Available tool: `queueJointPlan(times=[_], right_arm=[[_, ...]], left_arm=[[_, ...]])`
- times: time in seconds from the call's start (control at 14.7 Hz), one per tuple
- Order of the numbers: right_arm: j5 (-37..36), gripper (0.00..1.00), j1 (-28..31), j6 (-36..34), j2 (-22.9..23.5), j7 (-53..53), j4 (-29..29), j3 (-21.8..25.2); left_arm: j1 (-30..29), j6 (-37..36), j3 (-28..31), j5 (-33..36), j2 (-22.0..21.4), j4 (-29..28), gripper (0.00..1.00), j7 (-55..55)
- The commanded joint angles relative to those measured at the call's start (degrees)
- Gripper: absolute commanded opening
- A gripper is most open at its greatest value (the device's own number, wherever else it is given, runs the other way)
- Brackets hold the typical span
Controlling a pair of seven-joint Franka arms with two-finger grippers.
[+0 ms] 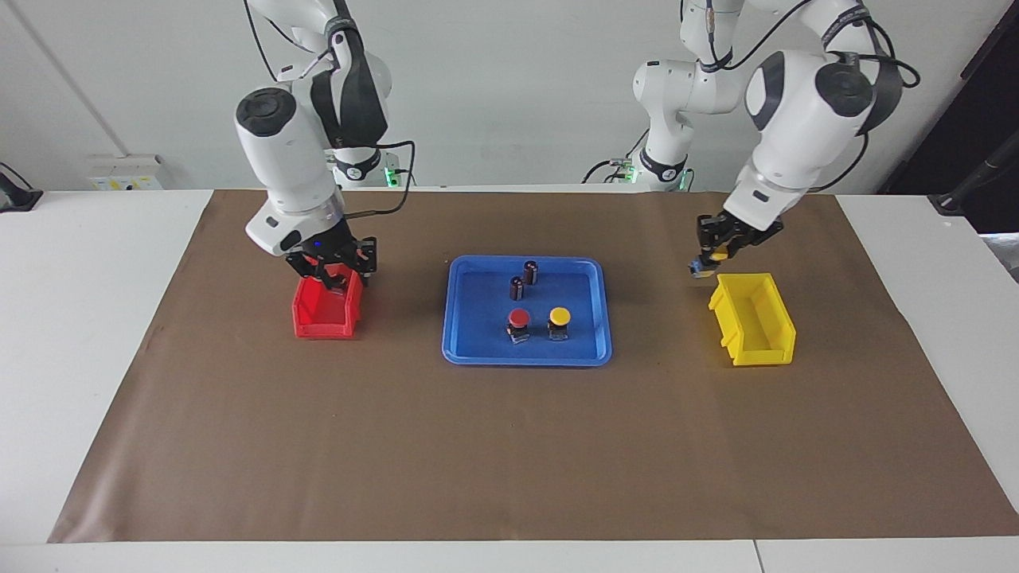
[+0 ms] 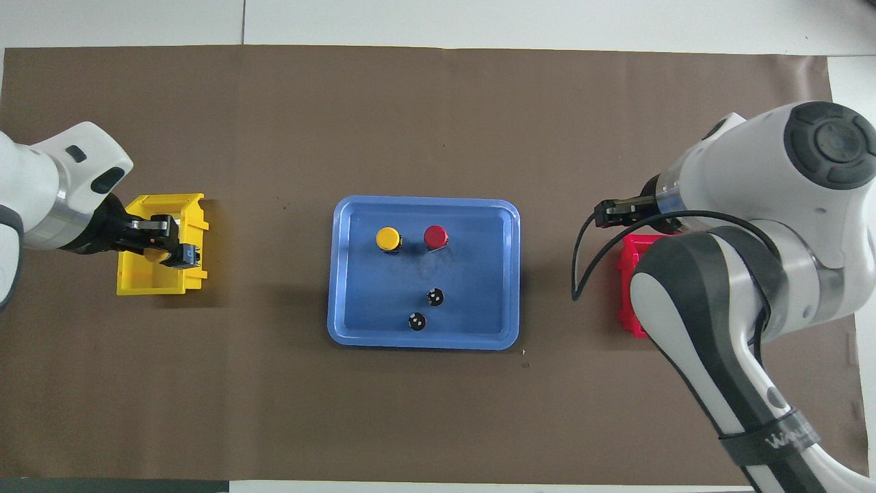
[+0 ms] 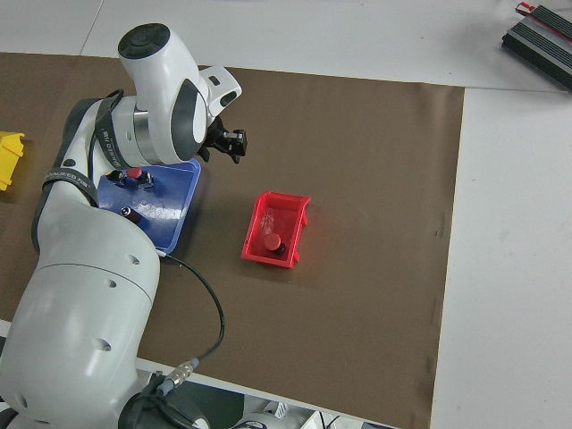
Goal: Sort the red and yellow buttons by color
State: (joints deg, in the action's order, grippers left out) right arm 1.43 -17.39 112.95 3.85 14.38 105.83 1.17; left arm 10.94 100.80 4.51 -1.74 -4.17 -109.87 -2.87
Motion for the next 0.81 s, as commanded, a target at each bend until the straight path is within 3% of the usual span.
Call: queueJointPlan(times=[0.0,0.14,0.2,0.75], right_arm=[[2.2,0.76,-5.8,-0.2,9.8,10.3,-11.8,0.1],[1.4,0.76,-10.4,-0.4,16.0,17.1,-18.4,0.1],[1.2,0.76,-12.4,0.5,17.3,18.6,-18.8,0.1],[-0.1,0.76,-16.5,8.2,19.8,20.7,-14.0,0.1]], left_arm=[[-4.7,4.7,-0.9,1.1,-1.0,-4.0,0.02,5.1],[-6.2,9.7,-0.9,1.1,-2.5,-8.6,0.01,6.6],[-6.8,12.0,-0.9,1.1,-2.8,-10.3,0.01,7.8],[-9.0,20.4,-0.9,3.0,0.3,-14.7,0.01,9.8]])
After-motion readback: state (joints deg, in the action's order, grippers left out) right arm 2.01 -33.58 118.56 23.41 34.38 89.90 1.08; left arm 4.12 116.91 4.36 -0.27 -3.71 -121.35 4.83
